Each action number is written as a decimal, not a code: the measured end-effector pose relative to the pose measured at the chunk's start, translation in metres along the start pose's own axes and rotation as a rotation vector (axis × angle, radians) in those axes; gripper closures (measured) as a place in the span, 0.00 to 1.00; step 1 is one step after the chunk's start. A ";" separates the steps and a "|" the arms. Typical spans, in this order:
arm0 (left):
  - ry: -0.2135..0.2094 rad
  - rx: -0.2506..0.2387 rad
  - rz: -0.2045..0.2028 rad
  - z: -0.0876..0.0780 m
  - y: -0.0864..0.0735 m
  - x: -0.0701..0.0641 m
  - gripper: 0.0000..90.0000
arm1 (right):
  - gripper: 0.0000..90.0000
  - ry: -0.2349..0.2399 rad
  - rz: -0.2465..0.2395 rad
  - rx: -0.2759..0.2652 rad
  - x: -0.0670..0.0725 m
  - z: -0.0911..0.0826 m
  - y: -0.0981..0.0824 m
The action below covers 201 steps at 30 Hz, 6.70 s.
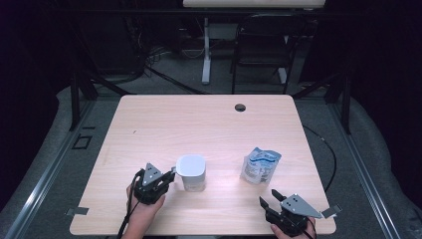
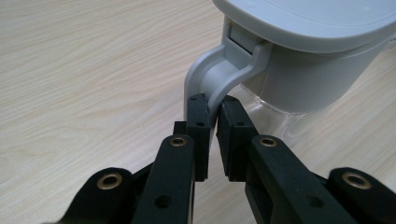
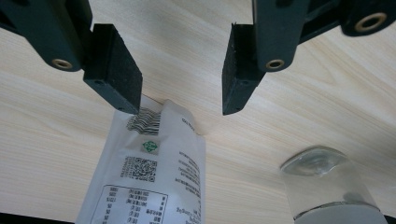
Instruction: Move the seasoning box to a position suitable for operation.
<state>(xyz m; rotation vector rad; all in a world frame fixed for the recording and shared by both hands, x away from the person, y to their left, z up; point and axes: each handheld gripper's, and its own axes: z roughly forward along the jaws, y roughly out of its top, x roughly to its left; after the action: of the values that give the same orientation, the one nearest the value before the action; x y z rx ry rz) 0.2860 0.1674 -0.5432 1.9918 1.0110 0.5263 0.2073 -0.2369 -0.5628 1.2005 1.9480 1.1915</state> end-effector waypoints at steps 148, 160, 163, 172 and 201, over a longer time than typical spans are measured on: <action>-0.190 0.001 0.065 -0.027 0.054 -0.021 1.00 | 0.93 0.135 -0.132 0.064 0.052 0.016 0.038; -0.189 0.019 0.077 -0.023 0.056 -0.022 1.00 | 1.00 0.181 -0.160 0.061 0.060 0.023 0.050; -0.188 0.021 0.080 -0.023 0.056 -0.022 1.00 | 1.00 0.189 -0.170 0.055 0.063 0.024 0.054; -0.193 0.029 0.084 -0.023 0.057 -0.021 1.00 | 1.00 0.218 -0.175 0.045 0.067 0.033 0.065; -0.188 0.014 0.076 -0.023 0.056 -0.022 1.00 | 1.00 0.293 -0.234 0.071 0.085 0.061 0.084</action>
<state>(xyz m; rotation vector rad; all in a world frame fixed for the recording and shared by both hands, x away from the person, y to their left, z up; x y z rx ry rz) 0.2839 0.1418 -0.4846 2.0562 0.8281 0.3650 0.2518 -0.1188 -0.5157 0.8374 2.2898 1.2370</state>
